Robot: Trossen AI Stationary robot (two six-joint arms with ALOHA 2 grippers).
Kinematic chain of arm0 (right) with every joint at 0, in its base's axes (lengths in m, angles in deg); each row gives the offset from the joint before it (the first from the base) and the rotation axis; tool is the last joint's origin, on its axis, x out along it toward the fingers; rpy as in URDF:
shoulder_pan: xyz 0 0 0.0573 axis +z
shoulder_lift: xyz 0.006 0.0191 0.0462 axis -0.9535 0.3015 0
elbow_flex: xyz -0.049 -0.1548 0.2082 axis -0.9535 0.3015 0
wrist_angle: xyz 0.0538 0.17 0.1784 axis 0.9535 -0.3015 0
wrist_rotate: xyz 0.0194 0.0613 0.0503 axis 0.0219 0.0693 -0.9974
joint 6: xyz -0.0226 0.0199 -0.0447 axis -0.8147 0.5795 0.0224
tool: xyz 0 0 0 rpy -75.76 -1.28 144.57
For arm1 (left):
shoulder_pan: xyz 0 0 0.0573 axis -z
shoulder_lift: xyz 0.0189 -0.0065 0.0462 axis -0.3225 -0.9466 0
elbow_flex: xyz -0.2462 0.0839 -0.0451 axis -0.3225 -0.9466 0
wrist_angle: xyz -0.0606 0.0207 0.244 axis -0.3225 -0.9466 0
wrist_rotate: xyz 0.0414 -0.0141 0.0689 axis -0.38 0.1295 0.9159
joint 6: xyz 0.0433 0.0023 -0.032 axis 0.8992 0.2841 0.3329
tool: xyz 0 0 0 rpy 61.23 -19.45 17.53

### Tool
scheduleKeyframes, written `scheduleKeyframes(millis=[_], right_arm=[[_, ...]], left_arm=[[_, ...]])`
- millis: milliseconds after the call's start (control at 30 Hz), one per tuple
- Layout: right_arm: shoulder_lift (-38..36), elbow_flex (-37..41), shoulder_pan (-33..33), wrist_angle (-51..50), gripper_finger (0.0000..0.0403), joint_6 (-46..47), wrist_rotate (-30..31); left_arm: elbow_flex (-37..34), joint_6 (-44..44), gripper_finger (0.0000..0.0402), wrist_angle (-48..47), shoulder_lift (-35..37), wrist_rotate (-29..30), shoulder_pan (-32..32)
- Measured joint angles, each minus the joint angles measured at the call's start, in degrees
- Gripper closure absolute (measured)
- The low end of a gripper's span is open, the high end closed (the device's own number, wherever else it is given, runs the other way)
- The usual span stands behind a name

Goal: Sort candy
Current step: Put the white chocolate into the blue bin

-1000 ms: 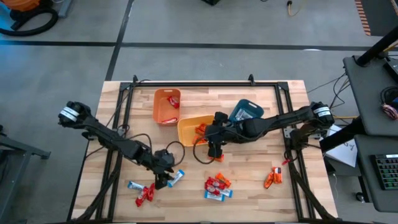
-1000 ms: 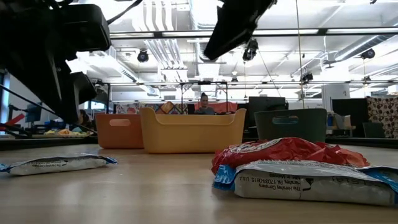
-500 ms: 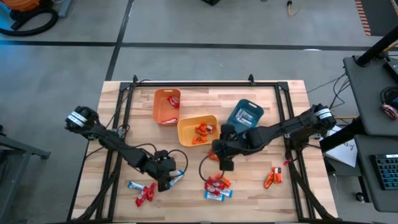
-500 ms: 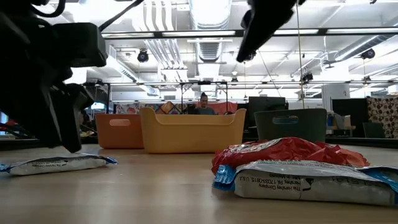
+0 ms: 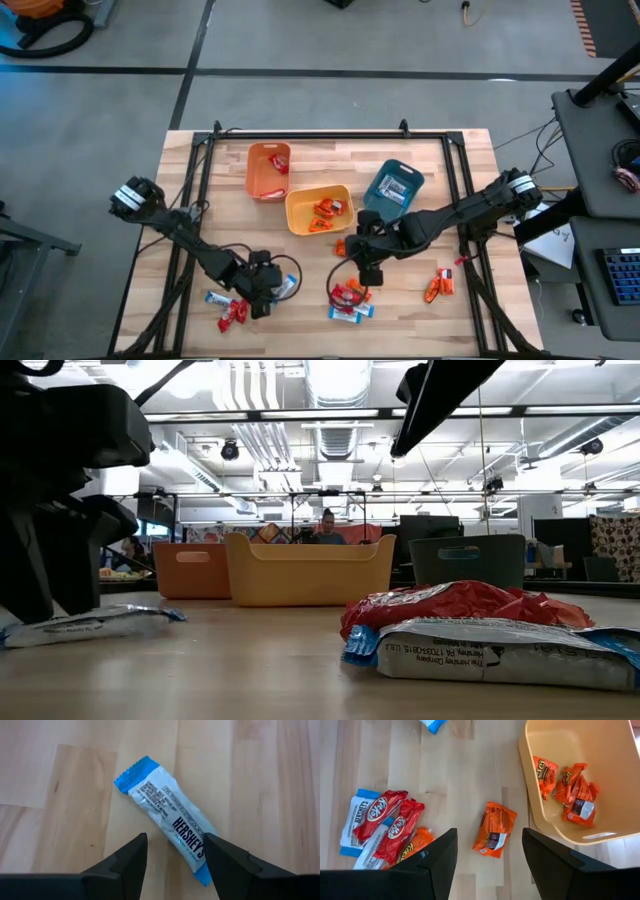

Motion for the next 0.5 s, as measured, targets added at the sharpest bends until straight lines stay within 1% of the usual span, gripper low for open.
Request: scheduleKeyframes(millis=[167, 300, 400, 500], right_arm=[[0.0, 0.01, 0.09, -0.03, 0.0188, 1.26, 0.09], [0.02, 0.18, 0.57, -0.03, 0.0188, 1.57, 0.08], [0.02, 0.18, 0.94, 0.04, 0.0188, 1.68, 0.09], [0.02, 0.22, 1.15, 0.08, 0.0188, 2.33, 0.11]], left_arm=[[0.33, -3.59, 0.0237, 0.73, -2.24, 0.04, 0.15], [0.41, -4.87, 0.0255, 1.22, -4.45, 0.13, 0.24], [0.44, -4.85, 0.0288, 1.41, -4.99, 0.2, 0.61], [0.44, -4.66, 0.0339, 1.42, -5.05, 0.26, 0.9]])
